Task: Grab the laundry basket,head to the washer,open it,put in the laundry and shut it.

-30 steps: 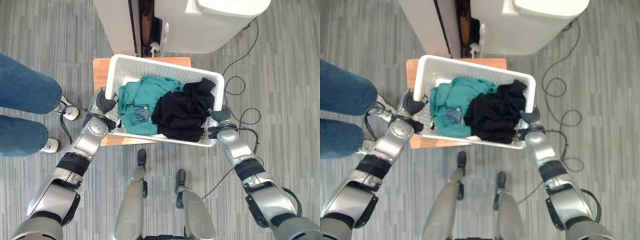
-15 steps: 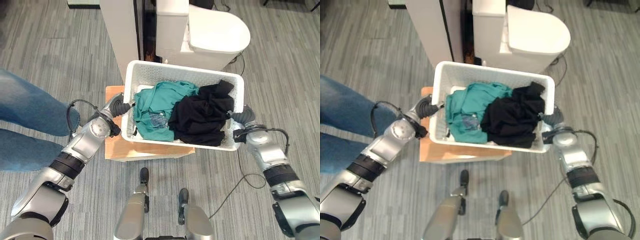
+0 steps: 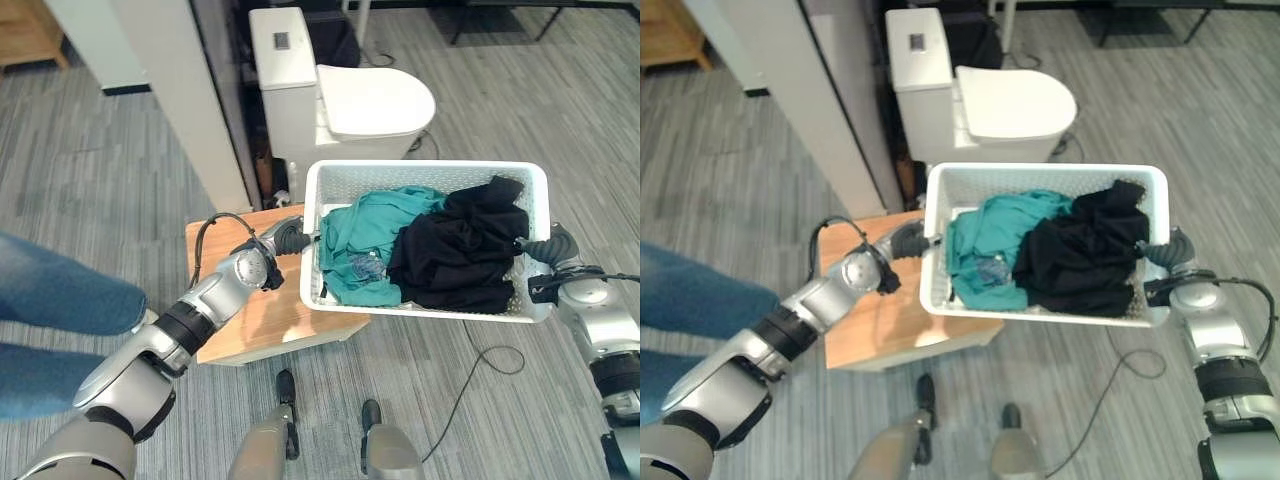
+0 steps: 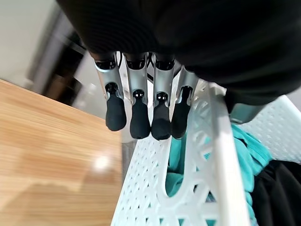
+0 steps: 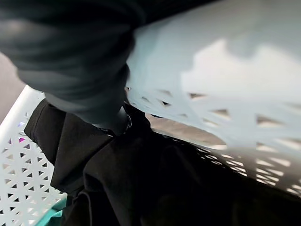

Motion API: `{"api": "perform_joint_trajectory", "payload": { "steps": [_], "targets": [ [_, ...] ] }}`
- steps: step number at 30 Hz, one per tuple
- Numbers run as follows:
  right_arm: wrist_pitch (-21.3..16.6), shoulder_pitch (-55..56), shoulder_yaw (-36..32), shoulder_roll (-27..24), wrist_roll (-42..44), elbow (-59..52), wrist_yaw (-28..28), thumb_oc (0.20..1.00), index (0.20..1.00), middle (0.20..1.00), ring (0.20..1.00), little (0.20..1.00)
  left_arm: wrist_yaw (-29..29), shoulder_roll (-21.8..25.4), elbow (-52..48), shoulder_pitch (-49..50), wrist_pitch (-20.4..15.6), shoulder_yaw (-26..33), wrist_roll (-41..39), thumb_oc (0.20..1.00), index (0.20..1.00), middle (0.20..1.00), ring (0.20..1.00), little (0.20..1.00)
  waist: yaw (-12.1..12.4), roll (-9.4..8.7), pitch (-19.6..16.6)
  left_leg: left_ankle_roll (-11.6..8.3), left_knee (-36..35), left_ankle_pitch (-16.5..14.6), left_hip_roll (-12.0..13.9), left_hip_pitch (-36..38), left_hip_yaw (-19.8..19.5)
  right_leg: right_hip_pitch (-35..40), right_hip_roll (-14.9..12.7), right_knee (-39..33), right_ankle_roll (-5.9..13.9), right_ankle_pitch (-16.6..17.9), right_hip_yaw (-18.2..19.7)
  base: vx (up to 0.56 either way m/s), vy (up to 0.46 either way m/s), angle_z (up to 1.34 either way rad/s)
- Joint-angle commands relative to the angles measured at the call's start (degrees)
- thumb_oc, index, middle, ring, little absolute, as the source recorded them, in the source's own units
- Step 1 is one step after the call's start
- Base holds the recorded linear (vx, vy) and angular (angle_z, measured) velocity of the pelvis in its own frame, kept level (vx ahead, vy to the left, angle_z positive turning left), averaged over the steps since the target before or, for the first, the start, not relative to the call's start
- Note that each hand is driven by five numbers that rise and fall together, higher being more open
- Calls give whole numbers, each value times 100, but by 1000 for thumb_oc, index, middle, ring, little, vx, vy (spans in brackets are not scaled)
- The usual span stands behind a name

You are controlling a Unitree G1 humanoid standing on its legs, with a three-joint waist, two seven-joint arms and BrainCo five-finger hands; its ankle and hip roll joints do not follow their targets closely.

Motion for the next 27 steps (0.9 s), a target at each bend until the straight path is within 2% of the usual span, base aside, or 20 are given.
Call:
{"api": "perform_joint_trajectory", "payload": {
  "steps": [1, 2, 3, 6, 7, 8, 9, 11, 13, 15, 19, 21, 24, 27],
  "targets": [
    [-478, -641, 491, -32, 468, -333, 215, 200, 200, 200, 200, 200, 59, -846, 27, -710, -757, -160, -264, 200, 200, 200, 200, 200, 148, 2, -674, 14, 532, -1454, 108, 393, -173, -601, -329, -2, 204, 1027, -220, -103, 37, -110],
    [-428, -729, 516, 21, 472, -329, 191, 200, 200, 200, 200, 200, 50, -831, 177, -879, -690, -213, -293, 200, 200, 200, 200, 200, 148, 101, -582, 40, 570, -1498, 284, 514, 231, -612, -430, 305, 105, 774, -890, -111, 34, -122],
    [-427, -732, 513, 22, 472, -330, 190, 200, 200, 200, 200, 200, 51, -830, 183, -887, -693, -214, -293, 200, 200, 200, 200, 200, 149, 94, -584, 40, 561, -1472, 278, 501, 236, -625, -434, 295, 98, 793, -888, -146, 62, -101],
    [-417, -768, 560, 110, 476, -451, 180, 200, 200, 200, 200, 200, 96, -731, 331, -981, -619, -173, -321, 200, 200, 200, 200, 200, 260, 186, -539, 110, 654, -1483, 438, 556, 747, -531, -526, 884, -50, 356, -1531, -109, 27, -98],
    [-416, -760, 557, 146, 485, -475, 184, 200, 200, 200, 200, 200, 93, -677, 342, -986, -598, -140, -355, 200, 200, 200, 200, 200, 303, 229, -584, 97, 630, -1567, 486, 606, 819, -418, -561, 1049, -25, 193, -1669, -29, -12, -92],
    [-413, -755, 556, 146, 484, -481, 183, 200, 200, 200, 200, 200, 92, -675, 340, -983, -597, -140, -357, 200, 200, 200, 200, 200, 313, 225, -575, 95, 635, -1586, 485, 624, 829, -418, -567, 1078, -20, 170, -1654, -59, -42, -112],
    [-393, -757, 592, 229, 450, -491, 192, 200, 200, 200, 200, 200, 100, -565, 377, -1001, -558, -131, -409, 200, 200, 200, 200, 200, 425, 251, -643, 100, 639, -1544, 553, 604, 1154, -205, -697, 1193, -66, 111, -2052, -119, -71, -99],
    [-373, -739, 632, 309, 418, -460, 210, 200, 200, 200, 200, 200, 106, -468, 400, -1011, -566, -105, -438, 200, 200, 200, 200, 200, 524, 241, -732, 89, 668, -1515, 633, 572, 1489, 30, -816, 1205, -28, 176, -2377, -149, -122, -100],
    [-351, -702, 653, 345, 404, -428, 221, 200, 200, 200, 200, 200, 113, -376, 447, -1023, -589, -87, -493, 200, 200, 200, 200, 200, 559, 236, -793, 73, 682, -1476, 695, 535, 1705, 128, -833, 1219, 29, 259, -2445, -131, -174, -99],
    [-333, -659, 655, 282, 422, -432, 233, 200, 200, 200, 200, 200, 129, -371, 511, -1008, -607, -49, -531, 200, 200, 200, 200, 200, 593, 227, -859, 6, 643, -1370, 750, 510, 1881, 304, -722, 896, 27, 207, -2405, -90, -174, -85],
    [-353, -780, 782, 117, 460, -347, 234, 200, 200, 200, 200, 200, 120, -431, 573, -980, -678, -30, -615, 200, 200, 200, 200, 200, 647, 285, -950, -301, 544, -989, 1008, 354, 2154, 560, -361, -48, -27, -54, -2456, -130, -230, -55],
    [-370, -828, 894, -10, 537, -304, 243, 200, 200, 200, 200, 200, 155, -508, 727, -989, -691, -53, -603, 200, 200, 200, 200, 200, 605, 318, -944, -528, 371, -654, 1235, 369, 2187, 571, -74, -266, -122, -135, -2372, -97, -285, -67],
    [-376, -1003, 1115, -56, 586, -203, 273, 200, 200, 200, 200, 200, 175, -608, 948, -1094, -695, -124, -557, 200, 200, 200, 200, 200, 577, 335, -895, -673, 210, -406, 1383, 402, 2172, 579, 130, -395, -199, -194, -2293, -87, -240, -37],
    [-403, -1139, 1307, -115, 707, -130, 297, 200, 200, 200, 200, 200, 246, -697, 1273, -1313, -697, -182, -542, 200, 200, 200, 200, 200, 527, 277, -836, -893, 111, -94, 1666, 438, 2108, 603, 441, -554, -325, -272, -2190, -31, -267, -29]
  ]
}}
